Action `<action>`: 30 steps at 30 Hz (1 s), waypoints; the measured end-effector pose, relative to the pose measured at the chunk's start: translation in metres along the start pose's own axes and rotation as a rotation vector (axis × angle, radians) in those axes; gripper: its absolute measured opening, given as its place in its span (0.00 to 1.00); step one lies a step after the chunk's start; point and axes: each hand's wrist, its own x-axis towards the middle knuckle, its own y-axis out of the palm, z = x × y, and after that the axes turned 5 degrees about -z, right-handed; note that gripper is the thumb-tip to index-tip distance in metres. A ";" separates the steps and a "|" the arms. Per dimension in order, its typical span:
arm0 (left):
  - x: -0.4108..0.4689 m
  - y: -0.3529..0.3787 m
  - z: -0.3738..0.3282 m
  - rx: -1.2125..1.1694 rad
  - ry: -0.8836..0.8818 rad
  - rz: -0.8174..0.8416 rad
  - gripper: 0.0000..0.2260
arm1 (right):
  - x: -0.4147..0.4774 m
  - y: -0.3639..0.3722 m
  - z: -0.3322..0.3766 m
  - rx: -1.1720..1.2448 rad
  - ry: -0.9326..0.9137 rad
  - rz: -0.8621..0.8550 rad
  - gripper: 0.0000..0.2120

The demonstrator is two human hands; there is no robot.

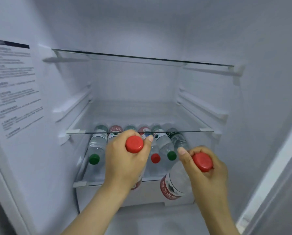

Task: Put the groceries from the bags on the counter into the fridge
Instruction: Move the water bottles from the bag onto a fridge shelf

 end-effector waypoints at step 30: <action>0.002 0.009 0.003 0.021 -0.049 0.042 0.12 | 0.038 0.032 -0.066 0.140 -0.242 -0.481 0.05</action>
